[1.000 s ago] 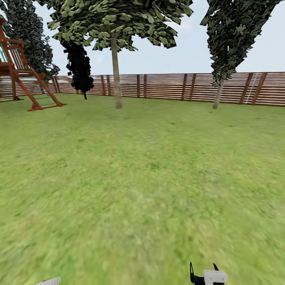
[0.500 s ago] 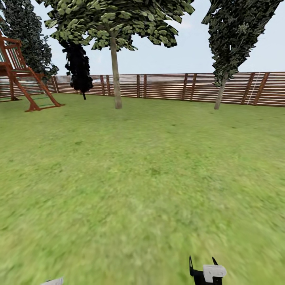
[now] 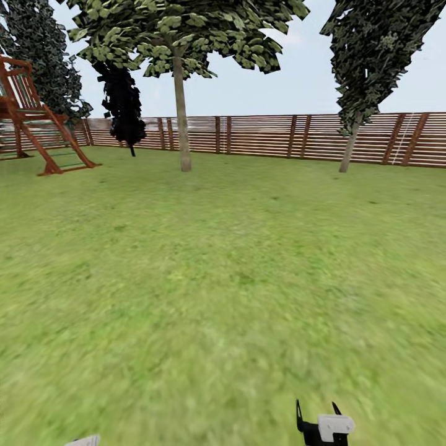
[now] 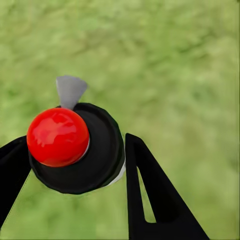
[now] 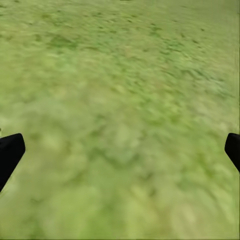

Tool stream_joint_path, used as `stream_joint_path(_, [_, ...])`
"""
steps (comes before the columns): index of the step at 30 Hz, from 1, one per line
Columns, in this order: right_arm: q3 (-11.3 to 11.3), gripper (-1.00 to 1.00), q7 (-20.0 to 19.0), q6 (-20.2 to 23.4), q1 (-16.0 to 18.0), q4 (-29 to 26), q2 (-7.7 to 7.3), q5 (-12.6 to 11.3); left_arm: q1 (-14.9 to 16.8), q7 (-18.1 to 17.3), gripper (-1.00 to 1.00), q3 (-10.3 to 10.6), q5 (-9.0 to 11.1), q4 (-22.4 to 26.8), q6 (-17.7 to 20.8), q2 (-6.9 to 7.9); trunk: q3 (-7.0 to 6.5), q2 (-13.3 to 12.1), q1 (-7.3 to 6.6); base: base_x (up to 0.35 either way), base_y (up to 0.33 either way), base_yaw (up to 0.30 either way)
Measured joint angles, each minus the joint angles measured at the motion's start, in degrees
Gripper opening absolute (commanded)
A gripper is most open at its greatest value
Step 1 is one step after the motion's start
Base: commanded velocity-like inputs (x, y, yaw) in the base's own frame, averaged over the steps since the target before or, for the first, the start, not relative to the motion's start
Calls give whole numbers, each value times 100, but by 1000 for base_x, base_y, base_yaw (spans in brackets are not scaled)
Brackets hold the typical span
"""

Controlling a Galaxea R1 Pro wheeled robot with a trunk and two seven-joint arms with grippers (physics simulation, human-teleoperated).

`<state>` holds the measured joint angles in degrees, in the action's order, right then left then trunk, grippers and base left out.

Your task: In the garden, pick up the pesticide atomizer on the floor and spray pesticide onto both trees until each tree trunk is fully covered.

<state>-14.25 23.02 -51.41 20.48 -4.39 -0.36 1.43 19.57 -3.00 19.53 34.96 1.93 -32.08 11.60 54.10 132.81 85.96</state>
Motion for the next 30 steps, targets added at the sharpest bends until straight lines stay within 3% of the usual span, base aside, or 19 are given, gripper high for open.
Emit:
stream_joint_path(16, [-7,100,0,17,0,18,27,14,-4,-4,-100,-2,-15,0,0,0,0,0,0,332,0,267])
stream_joint_path(30, [-8,100,-4,17,-4,131,27,15,0,0,-100,-1,-4,0,0,0,0,0,0,332,0,16])
